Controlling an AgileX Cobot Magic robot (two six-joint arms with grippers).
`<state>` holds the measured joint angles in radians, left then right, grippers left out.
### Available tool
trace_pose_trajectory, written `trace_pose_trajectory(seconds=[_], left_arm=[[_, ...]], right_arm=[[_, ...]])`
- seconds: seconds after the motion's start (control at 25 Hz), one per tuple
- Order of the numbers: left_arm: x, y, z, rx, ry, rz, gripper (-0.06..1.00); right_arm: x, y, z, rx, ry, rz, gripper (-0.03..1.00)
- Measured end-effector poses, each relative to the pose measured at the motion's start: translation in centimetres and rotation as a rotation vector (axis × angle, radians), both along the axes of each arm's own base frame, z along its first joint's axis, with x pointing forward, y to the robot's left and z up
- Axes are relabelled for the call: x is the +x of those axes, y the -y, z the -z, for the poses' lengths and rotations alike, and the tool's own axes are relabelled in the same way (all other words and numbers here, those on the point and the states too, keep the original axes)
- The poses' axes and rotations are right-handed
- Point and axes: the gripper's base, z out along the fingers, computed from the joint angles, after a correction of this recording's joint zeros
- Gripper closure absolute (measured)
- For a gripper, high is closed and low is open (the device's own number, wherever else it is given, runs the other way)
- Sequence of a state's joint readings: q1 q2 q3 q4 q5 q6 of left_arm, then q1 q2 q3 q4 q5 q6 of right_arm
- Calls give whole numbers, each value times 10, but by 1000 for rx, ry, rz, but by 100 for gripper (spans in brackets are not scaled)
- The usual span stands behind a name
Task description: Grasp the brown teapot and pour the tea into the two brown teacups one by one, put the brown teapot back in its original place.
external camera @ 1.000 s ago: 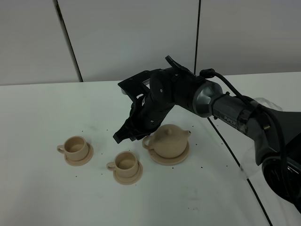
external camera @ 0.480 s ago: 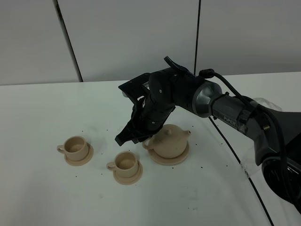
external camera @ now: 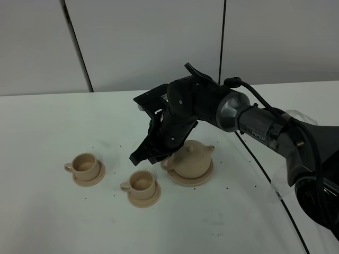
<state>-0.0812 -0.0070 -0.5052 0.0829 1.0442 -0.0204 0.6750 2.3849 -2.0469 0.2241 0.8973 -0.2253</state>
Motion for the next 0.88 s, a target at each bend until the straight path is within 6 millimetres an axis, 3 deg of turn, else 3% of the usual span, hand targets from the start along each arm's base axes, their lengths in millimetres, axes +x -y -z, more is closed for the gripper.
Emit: trace_pose_trajectory(seconds=[0.88], left_arm=[[0,0,0,-1,0,-1,66]], right_arm=[[-6,3,2,-37,-64,-14,72]])
